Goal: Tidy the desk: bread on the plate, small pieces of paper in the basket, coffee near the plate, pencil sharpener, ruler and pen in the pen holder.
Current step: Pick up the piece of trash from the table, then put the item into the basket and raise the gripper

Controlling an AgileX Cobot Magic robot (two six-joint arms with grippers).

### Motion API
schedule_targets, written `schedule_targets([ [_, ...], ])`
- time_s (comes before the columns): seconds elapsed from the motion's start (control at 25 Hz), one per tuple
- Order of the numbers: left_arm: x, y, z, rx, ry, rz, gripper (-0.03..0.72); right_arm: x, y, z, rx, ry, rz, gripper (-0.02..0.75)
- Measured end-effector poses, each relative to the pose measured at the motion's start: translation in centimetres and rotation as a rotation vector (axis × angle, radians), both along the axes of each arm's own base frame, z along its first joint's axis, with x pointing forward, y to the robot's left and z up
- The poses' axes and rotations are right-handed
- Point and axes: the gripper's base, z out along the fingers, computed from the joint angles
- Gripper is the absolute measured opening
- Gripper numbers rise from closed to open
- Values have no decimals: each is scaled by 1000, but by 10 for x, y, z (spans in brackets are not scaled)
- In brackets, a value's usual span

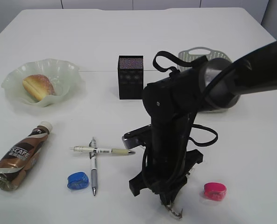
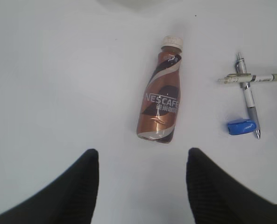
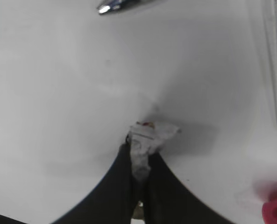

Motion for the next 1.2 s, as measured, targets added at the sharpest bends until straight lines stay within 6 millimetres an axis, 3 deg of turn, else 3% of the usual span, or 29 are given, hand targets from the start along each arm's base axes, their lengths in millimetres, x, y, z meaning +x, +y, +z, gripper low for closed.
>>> schedule_targets([
  [0.28, 0, 0, 0, 0, 0, 0, 433, 8, 8, 25, -12, 46, 11, 5],
  [0.48, 0, 0, 0, 0, 0, 0, 433, 19, 20, 48, 61, -1, 2, 5],
  [0.76, 0, 0, 0, 0, 0, 0, 433, 27, 20, 81, 79, -102, 32, 3],
  [1.0, 0, 0, 0, 0, 0, 0, 433, 57, 19, 139, 38, -383, 97, 3],
  [1.2, 0, 0, 0, 0, 0, 0, 433, 84, 2, 187, 96, -537, -6, 3],
])
